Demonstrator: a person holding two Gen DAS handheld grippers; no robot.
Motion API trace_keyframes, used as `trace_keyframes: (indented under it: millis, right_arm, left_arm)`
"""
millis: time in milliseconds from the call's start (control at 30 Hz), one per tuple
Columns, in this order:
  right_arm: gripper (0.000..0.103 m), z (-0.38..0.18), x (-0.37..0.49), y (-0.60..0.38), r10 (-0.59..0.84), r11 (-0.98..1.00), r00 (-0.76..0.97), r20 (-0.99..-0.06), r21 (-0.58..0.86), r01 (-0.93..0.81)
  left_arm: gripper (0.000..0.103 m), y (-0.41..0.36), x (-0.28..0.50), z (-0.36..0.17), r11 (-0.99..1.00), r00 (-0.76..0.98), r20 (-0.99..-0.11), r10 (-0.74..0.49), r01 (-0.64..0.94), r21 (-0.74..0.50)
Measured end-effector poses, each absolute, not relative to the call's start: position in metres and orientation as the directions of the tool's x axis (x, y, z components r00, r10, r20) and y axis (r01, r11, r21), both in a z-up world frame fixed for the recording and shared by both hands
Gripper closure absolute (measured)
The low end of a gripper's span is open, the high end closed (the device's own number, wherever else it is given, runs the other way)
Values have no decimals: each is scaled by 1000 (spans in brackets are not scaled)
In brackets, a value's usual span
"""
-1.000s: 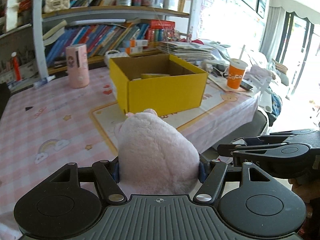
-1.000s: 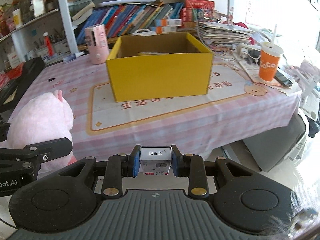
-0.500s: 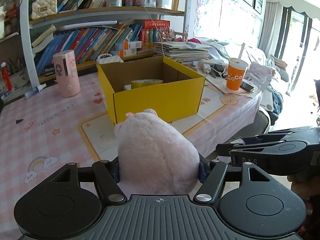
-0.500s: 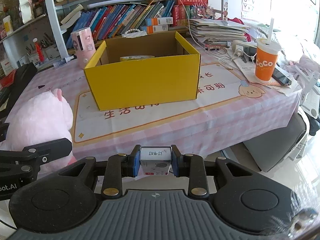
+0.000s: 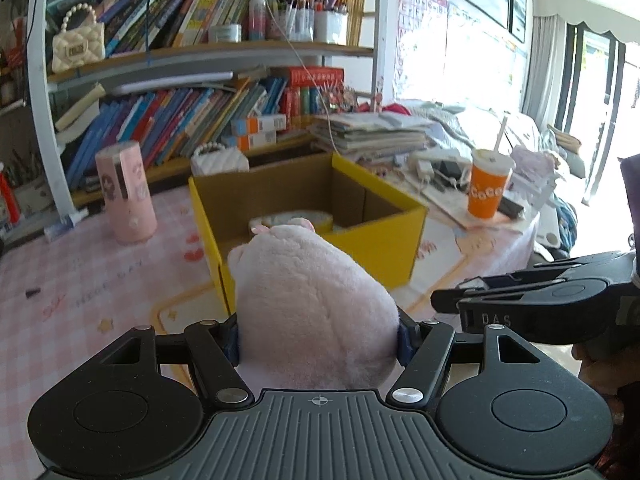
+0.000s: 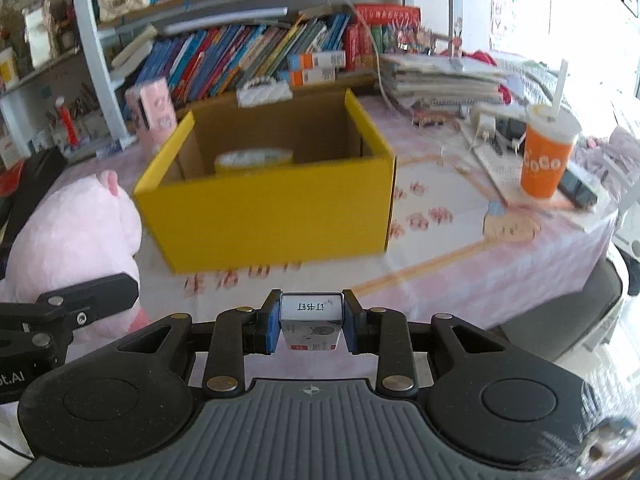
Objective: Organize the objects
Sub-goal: 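Carry the pink plush and medicine box with both grippers over the yellow box, then lower both items into the yellow box and open both grippers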
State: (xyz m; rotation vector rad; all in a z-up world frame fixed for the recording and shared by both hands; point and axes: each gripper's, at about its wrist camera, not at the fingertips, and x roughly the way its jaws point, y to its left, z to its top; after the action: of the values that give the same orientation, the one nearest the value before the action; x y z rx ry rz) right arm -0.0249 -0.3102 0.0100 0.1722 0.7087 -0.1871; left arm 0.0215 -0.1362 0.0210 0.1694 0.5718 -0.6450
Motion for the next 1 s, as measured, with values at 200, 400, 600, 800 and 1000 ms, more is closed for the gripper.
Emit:
trace_keyframes:
  millis: [200, 400, 600, 800, 1000]
  right_arm:
    - [75, 32, 6, -336, -120, 976, 803, -584, 77, 202]
    - [75, 50, 43, -351, -104, 991, 859, -501, 17, 130]
    - [75, 48, 79, -361, -79, 996, 873, -482, -64, 54]
    - [75, 25, 108, -364, -29, 992, 840, -542, -116, -41]
    - [75, 6, 126, -366, 11, 985, 802, -598, -131, -111]
  left_arm:
    - [35, -155, 49, 35, 813, 699, -506, -505, 583, -7]
    - [35, -173, 81, 45, 853, 749, -475, -461, 523, -3]
    - [35, -192, 105, 41, 880, 780, -484, -398, 474, 40]
    - [35, -208, 123, 24, 891, 771, -539, -340, 447, 77]
    - [34, -219, 138, 9, 895, 752, -585, -305, 435, 93]
